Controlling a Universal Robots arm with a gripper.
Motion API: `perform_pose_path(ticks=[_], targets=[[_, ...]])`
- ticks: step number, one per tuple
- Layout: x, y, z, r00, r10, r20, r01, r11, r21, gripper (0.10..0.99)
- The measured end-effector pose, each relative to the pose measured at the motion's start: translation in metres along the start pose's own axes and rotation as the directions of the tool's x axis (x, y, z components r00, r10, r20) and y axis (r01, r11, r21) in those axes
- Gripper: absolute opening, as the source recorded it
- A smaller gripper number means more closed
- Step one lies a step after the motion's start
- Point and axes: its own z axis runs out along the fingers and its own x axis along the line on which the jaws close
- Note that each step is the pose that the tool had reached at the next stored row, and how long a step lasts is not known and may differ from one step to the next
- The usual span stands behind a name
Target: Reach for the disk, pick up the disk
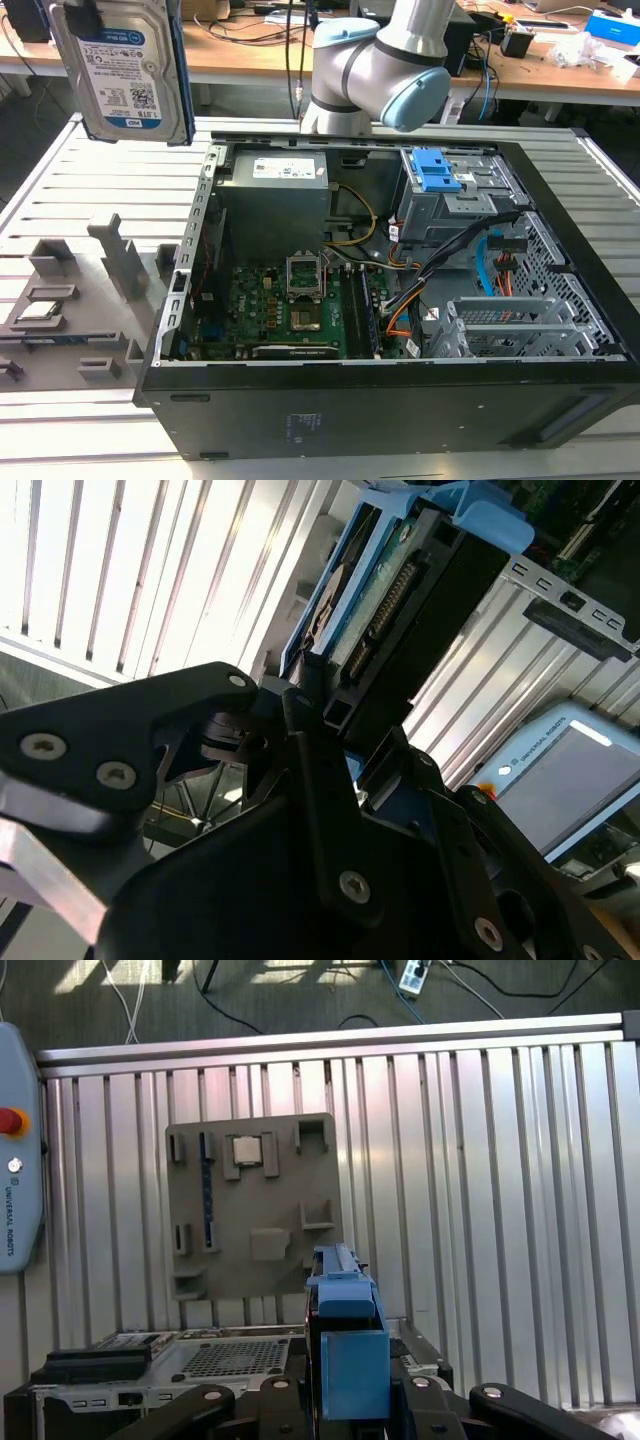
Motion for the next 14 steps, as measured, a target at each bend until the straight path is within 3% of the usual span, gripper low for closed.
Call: perform_pose_path(ticks=[4, 11, 14], targets=[[-0.0034, -0.0261, -0.0014, 1.0, 0.0, 0.0, 0.0, 1.0, 0.0, 0.369], [-0.0066, -0.0499, -0.0026, 1.0, 0.0, 0.0, 0.0, 1.0, 0.0, 0.369], [-0.0091, -0.0665, -0.0035, 1.0, 0.0, -0.0001, 0.0, 1.0, 0.0, 0.369]])
